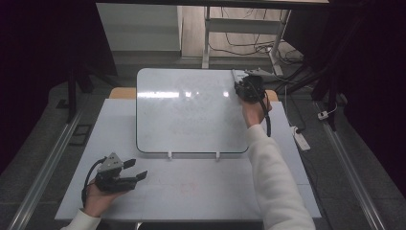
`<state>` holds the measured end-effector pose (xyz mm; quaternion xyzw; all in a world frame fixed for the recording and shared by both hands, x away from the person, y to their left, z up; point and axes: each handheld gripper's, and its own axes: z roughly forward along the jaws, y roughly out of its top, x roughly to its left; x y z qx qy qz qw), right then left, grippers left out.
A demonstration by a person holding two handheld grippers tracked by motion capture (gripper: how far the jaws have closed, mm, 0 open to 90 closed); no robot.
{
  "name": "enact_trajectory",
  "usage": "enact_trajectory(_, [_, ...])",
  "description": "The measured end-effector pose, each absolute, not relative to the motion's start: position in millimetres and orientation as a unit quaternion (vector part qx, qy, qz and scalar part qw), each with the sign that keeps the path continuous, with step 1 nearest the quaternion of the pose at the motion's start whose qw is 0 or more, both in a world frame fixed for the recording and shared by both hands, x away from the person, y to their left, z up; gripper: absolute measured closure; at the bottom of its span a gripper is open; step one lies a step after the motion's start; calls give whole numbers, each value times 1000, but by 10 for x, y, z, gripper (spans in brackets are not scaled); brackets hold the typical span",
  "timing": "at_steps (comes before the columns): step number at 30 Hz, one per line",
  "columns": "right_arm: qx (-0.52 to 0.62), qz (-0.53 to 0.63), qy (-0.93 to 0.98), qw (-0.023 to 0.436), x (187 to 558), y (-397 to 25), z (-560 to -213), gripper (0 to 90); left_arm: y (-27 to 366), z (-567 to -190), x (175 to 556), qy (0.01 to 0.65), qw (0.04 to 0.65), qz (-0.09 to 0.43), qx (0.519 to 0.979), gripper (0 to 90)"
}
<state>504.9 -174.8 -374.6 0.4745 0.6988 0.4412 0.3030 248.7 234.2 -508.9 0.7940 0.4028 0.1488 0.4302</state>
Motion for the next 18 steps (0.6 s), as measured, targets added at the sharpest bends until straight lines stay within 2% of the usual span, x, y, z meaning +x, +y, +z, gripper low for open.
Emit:
enact_trajectory(3, [471, 449, 694, 308, 5017, -1778, -3726, 657, 2352, -5091, 2490, 404, 430, 149, 793, 332])
enact_trajectory(9, [433, 485, 697, 303, 4862, -1893, -3704, 575, 2357, -5088, 2491, 405, 432, 149, 792, 332])
enact_trajectory(18, [371, 519, 715, 286, 4455, -2151, -3763, 519, 2361, -5086, 2498, 407, 431, 148, 791, 330])
